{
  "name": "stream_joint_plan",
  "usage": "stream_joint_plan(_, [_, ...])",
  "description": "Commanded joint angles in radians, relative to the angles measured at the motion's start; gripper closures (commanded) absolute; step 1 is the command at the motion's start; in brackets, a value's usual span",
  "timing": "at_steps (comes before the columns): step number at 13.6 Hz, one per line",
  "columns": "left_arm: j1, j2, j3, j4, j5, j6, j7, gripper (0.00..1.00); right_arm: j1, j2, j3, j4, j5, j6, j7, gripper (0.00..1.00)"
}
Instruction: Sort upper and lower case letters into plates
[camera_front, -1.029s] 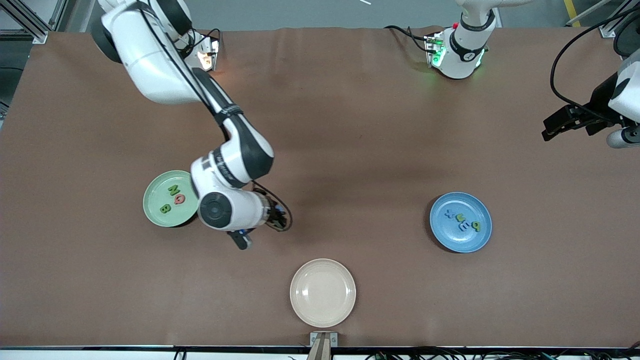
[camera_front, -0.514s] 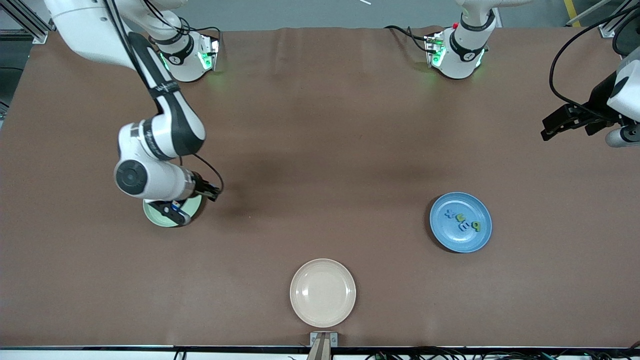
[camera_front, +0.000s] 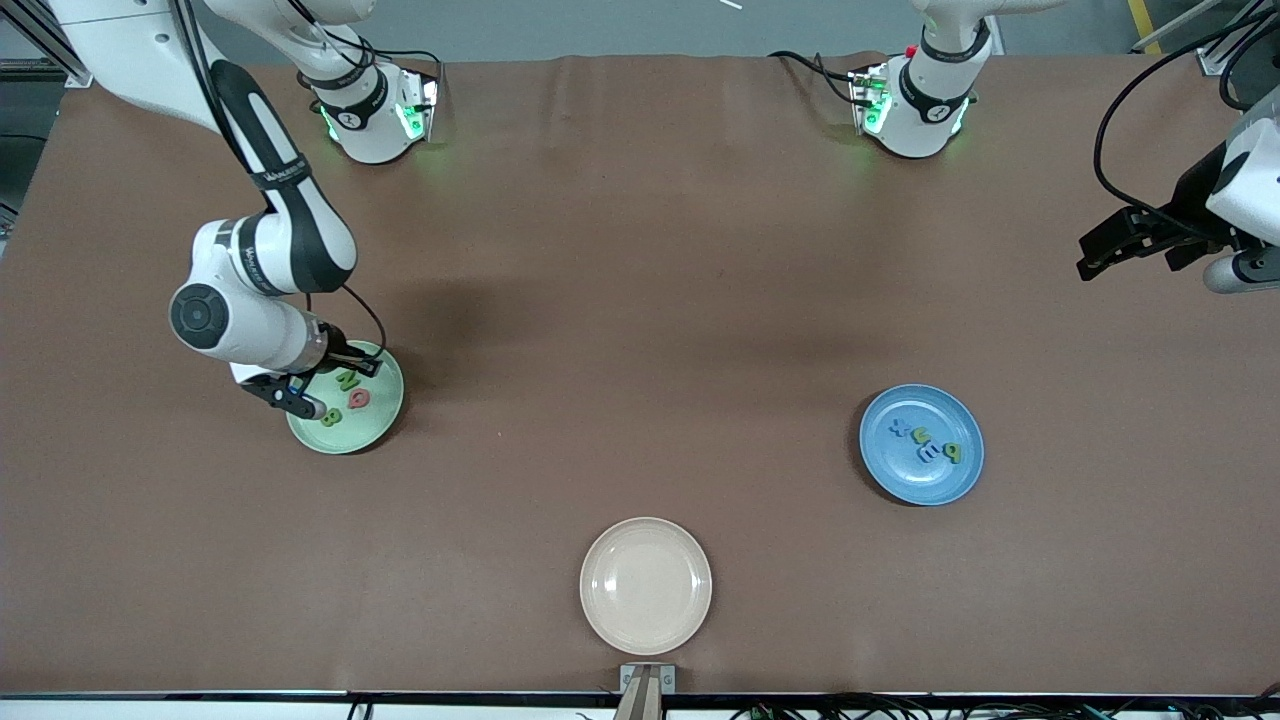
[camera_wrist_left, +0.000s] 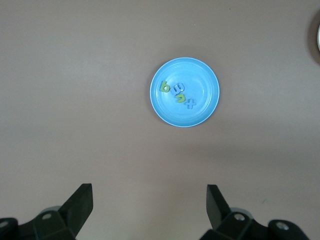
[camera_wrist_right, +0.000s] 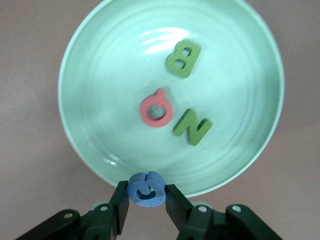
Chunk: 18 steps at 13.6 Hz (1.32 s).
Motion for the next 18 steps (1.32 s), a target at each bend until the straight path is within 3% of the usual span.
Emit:
stream_joint_plan(1, [0.006, -0.021, -0.008, -0.008, -0.01, 0.003, 0.003, 0.0, -0.027, 0.006, 0.017, -0.024, -0.027, 0.036, -0.02, 0.97])
stream_joint_plan(2, [0.006, -0.021, -0.008, -0.008, -0.01, 0.003, 0.003, 0.0, -0.028, 0.015, 0.017, -0.019, -0.027, 0.047, -0.021, 0.93])
stream_joint_plan(3, [0.008, -0.023, -0.008, -0.008, -0.012, 0.001, 0.004, 0.0, -0.031, 0.024, 0.017, -0.013, -0.027, 0.047, -0.021, 0.66])
stream_joint_plan(4, [0.008, -0.023, -0.008, -0.008, -0.012, 0.001, 0.004, 0.0, -0.031, 0.037, 0.017, -0.012, -0.027, 0.056, -0.02, 0.01])
stream_joint_plan(8, [0.008, -0.021, -0.006, -0.005, -0.012, -0.002, 0.006, 0.0, -0.025, 0.037, 0.017, 0.043, -0.029, 0.036, -0.023, 0.0])
stream_joint_plan(12, [0.008, -0.017, -0.006, 0.011, -0.01, -0.003, 0.004, 0.0, -0.022, 0.029, 0.02, 0.198, -0.188, -0.086, -0.129, 0.0])
stream_joint_plan(15, [0.005, -0.011, -0.006, 0.034, -0.007, -0.011, -0.005, 0.0, -0.03, 0.009, 0.02, 0.37, -0.196, -0.328, -0.349, 0.0])
stream_joint_plan(18, [0.008, -0.001, -0.006, 0.04, -0.012, -0.011, -0.004, 0.0, -0.033, 0.009, 0.019, 0.571, -0.197, -0.576, -0.391, 0.0])
